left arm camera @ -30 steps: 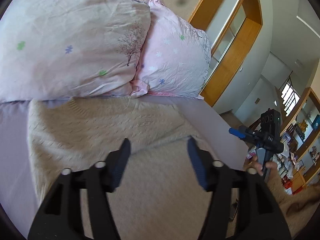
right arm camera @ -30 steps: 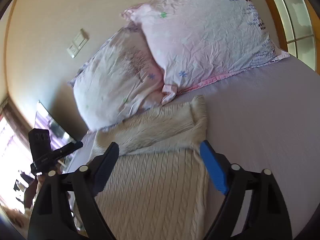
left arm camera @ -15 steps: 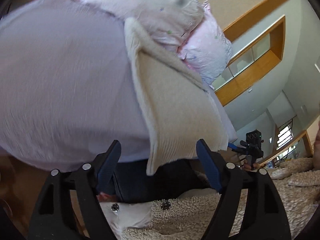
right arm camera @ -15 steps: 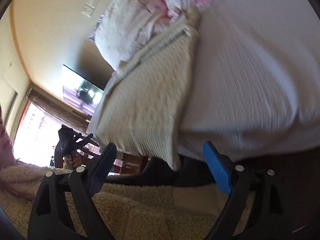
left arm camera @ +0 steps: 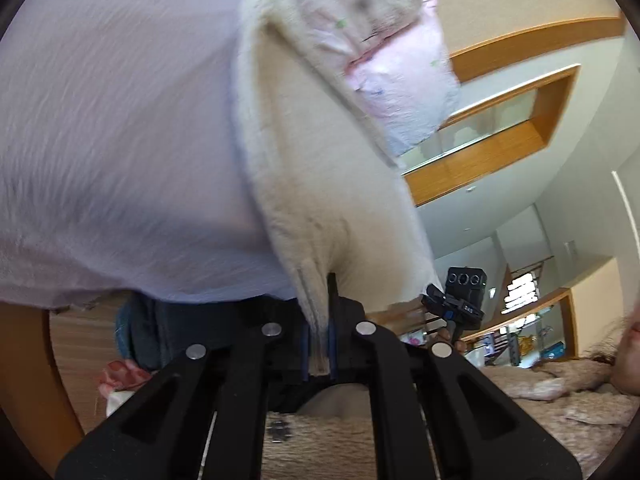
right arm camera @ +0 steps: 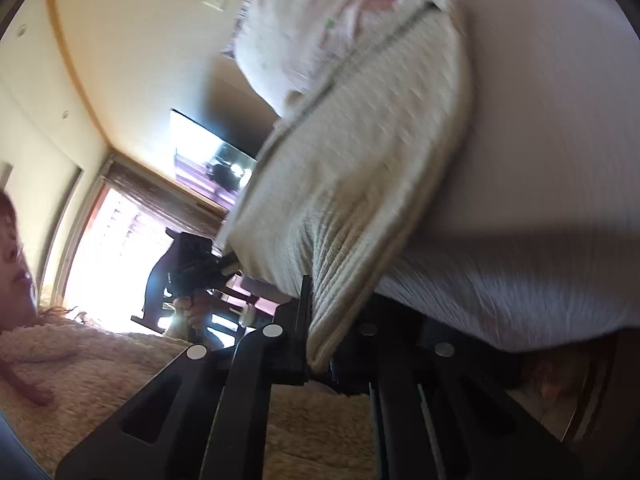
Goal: Fold small clothes
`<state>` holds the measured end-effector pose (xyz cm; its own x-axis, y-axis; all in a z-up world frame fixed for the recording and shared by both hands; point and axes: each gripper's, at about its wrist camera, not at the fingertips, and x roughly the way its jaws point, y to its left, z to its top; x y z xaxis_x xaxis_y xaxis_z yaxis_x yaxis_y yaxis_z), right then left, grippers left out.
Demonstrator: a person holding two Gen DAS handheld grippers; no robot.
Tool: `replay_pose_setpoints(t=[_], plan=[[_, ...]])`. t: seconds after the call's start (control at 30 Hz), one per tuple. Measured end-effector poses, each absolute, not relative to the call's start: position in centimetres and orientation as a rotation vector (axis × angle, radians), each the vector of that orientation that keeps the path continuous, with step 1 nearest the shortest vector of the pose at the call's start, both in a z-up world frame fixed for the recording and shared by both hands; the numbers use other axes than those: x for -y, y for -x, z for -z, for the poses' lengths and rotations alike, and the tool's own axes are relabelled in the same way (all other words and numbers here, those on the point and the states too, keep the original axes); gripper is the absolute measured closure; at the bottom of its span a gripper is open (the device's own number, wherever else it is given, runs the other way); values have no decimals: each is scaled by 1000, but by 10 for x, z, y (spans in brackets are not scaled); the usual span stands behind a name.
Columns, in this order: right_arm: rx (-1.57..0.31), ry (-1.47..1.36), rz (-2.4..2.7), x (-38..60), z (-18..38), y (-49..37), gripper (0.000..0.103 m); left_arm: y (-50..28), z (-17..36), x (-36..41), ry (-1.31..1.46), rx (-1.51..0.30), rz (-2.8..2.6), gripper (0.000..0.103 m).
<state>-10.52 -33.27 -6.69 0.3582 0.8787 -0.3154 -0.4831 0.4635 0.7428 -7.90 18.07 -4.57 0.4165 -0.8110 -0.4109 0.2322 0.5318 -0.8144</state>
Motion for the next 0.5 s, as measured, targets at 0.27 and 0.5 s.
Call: replay_pose_setpoints(t=[0.27,0.5], plan=[[-431,-445,-925,325,-72,21,96,5,-75,-186,640,-601,690,97],[-423,-566,-629,326,-84,-140,96,-154,-80,-191,758,-576,393,97]])
